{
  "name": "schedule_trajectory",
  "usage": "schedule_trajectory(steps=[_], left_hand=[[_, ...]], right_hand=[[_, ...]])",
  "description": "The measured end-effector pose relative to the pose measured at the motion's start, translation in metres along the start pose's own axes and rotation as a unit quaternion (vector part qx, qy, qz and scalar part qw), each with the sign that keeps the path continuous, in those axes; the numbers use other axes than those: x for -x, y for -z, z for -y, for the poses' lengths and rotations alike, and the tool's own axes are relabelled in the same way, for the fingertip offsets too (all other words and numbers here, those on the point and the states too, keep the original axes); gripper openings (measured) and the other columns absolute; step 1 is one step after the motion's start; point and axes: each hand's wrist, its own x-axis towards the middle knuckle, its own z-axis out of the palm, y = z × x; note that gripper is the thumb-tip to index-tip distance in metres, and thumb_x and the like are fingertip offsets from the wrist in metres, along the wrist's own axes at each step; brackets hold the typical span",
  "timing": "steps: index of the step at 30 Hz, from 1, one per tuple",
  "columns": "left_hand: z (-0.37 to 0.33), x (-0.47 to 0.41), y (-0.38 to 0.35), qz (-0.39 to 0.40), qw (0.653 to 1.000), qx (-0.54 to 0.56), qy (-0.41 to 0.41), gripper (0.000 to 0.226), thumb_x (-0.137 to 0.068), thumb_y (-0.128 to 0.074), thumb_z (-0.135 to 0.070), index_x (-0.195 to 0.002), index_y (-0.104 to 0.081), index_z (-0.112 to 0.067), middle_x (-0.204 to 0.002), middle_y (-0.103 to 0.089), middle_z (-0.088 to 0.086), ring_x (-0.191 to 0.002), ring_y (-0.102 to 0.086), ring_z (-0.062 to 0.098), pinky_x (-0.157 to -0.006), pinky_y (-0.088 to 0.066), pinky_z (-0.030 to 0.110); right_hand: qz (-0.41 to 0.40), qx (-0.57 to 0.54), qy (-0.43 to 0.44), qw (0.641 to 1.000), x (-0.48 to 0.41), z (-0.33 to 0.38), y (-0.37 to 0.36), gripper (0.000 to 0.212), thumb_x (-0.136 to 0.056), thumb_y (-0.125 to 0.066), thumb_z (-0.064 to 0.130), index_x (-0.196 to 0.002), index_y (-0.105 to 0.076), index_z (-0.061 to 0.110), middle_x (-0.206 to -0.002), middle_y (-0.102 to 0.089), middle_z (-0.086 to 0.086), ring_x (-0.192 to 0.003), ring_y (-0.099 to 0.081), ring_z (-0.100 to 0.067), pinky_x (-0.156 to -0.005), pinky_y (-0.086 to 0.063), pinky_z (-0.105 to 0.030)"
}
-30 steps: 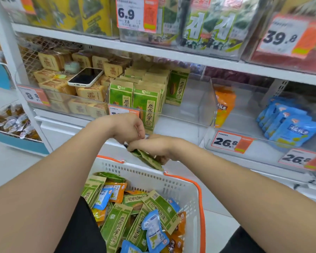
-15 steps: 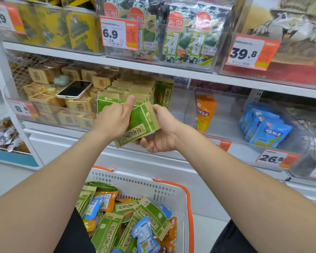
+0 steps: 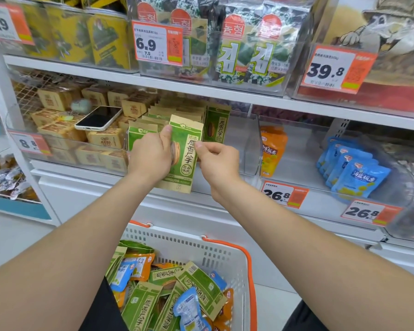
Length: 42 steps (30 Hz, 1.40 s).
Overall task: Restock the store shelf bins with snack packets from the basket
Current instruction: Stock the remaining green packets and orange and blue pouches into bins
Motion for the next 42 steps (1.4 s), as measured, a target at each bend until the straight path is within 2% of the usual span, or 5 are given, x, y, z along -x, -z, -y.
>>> schedule_trajectory(steps=[13, 21, 28, 33, 42], left_hand=[[-0.011, -0.003, -0.007, -0.012, 0.995, 0.076, -0.059, 0.056, -0.115, -0.031, -0.035, -0.064, -0.049, -0.019, -0.064, -0.053, -0.002, -0.068, -0.052, 0.028, -0.063, -0.022, 0.038], [-0.011, -0.003, -0.017, -0.116, 0.983, -0.048, -0.136, 0.012, -0.100, -0.054, -0.026, -0.106, -0.061, -0.018, -0.108, -0.057, 0.005, -0.099, -0.053, 0.030, -0.078, -0.040, 0.040], [-0.001, -0.011, -0.041, -0.029, 0.958, -0.216, -0.187, 0.067, -0.084, -0.067, -0.045, -0.143, -0.047, -0.023, -0.168, -0.024, 0.005, -0.156, -0.015, 0.037, -0.116, -0.019, 0.065], [0.010, -0.021, -0.050, -0.042, 0.956, -0.236, -0.170, 0.064, -0.085, -0.065, -0.045, -0.142, -0.048, -0.024, -0.160, -0.036, 0.008, -0.153, -0.021, 0.038, -0.118, -0.014, 0.066], [0.011, -0.023, -0.060, -0.079, 0.956, -0.220, -0.179, 0.061, -0.080, -0.060, -0.043, -0.138, -0.051, -0.024, -0.148, -0.048, 0.000, -0.141, -0.037, 0.034, -0.119, -0.016, 0.065]], right_hand=[[-0.022, 0.084, 0.053, 0.995, -0.003, 0.017, -0.010, 0.045, -0.091, -0.055, 0.057, -0.113, -0.068, 0.020, -0.099, -0.074, 0.003, -0.099, -0.070, -0.024, -0.092, -0.057, -0.048], [-0.180, 0.024, 0.049, 0.982, -0.054, 0.023, 0.006, 0.034, -0.103, -0.060, 0.037, -0.128, -0.065, 0.014, -0.110, -0.066, 0.001, -0.110, -0.062, -0.022, -0.090, -0.043, -0.030], [-0.218, 0.208, -0.012, 0.953, -0.107, 0.014, 0.002, 0.033, -0.102, -0.057, 0.036, -0.130, -0.056, 0.018, -0.125, -0.065, -0.013, -0.125, -0.055, -0.038, -0.101, -0.048, -0.048], [-0.166, 0.244, -0.067, 0.953, -0.138, 0.014, -0.004, 0.033, -0.101, -0.058, 0.018, -0.132, -0.053, 0.009, -0.132, -0.060, -0.012, -0.123, -0.059, -0.030, -0.082, -0.041, -0.031], [-0.153, 0.277, -0.075, 0.946, -0.173, 0.007, -0.023, 0.047, -0.101, -0.056, 0.021, -0.145, -0.044, 0.007, -0.151, -0.046, -0.014, -0.138, -0.048, -0.026, -0.105, -0.044, -0.033]])
